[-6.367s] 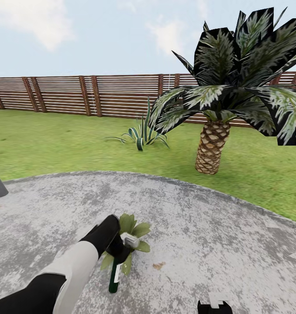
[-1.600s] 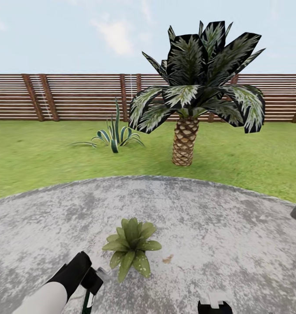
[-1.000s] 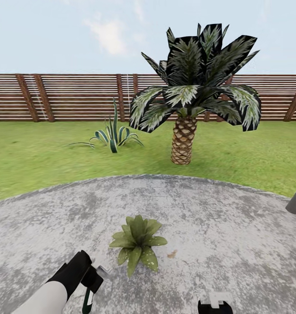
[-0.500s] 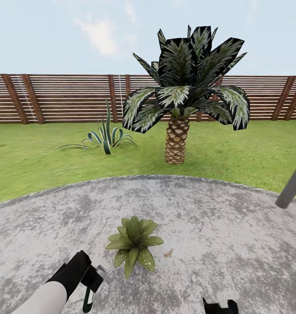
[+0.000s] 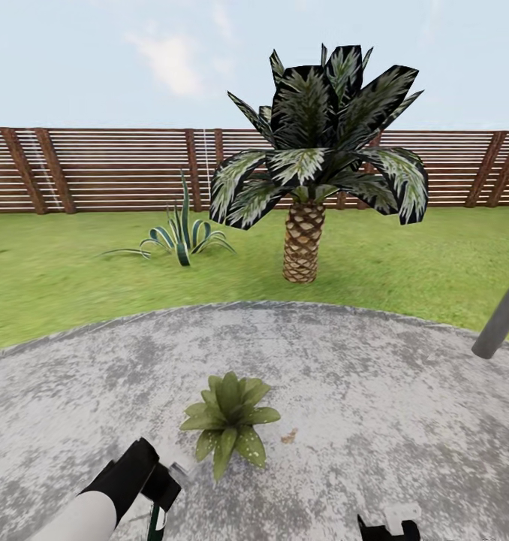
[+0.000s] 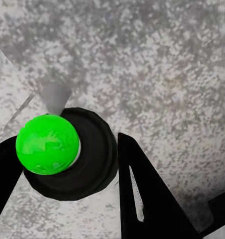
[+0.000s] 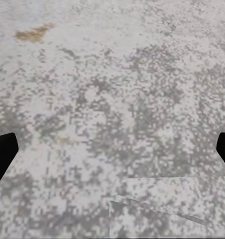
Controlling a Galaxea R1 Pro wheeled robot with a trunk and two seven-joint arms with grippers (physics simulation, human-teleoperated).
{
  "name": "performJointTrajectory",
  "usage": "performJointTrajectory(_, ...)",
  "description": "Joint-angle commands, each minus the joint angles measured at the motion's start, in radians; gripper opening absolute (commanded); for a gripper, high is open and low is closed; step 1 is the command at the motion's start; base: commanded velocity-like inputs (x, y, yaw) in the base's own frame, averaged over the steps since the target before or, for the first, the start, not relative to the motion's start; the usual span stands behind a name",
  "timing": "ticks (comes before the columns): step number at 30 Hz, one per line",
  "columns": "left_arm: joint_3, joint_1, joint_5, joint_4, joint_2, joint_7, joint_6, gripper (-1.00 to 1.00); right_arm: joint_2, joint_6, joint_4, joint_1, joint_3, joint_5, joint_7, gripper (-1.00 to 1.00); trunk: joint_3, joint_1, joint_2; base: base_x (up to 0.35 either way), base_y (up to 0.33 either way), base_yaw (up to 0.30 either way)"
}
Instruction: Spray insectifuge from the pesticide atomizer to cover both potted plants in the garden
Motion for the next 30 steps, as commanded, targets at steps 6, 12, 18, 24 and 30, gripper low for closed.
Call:
performJointTrajectory(6, 0.007, 0.011, -0.009, 0.0, -0.002, -0.007, -0.04, -1.0, 0.0, -0.003, 0.001, -0.001, 0.004, 0.001, 0.0, 1.0, 0.001, 0.0, 0.0, -0.039, 0.0, -0.234)
performJointTrajectory(12, 0.008, 0.012, -0.009, -0.002, -0.001, -0.007, -0.042, -1.0, 0.0, -0.003, 0.001, -0.001, 0.004, 0.001, 0.0, 1.0, 0.004, 0.0, 0.0, -0.265, 0.098, -0.265)
performJointTrajectory(18, 0.01, 0.012, -0.008, -0.008, 0.001, -0.006, -0.042, -1.0, 0.0, -0.003, 0.001, -0.001, 0.004, 0.001, -0.002, 1.0, 0.005, 0.0, 0.0, -0.064, 0.297, -0.244)
performJointTrajectory(24, 0.01, 0.012, -0.008, -0.012, 0.003, -0.006, -0.042, -1.0, 0.0, -0.003, 0.001, -0.001, 0.004, 0.001, -0.002, 1.0, 0.005, 0.0, 0.0, 0.159, 0.29, -0.026)
performJointTrajectory(30, 0.009, 0.012, -0.008, -0.011, 0.001, -0.006, -0.042, -1.0, 0.0, -0.003, 0.001, -0.001, 0.004, 0.001, -0.002, 1.0, 0.005, 0.0, 0.0, 0.072, 0.265, -0.146)
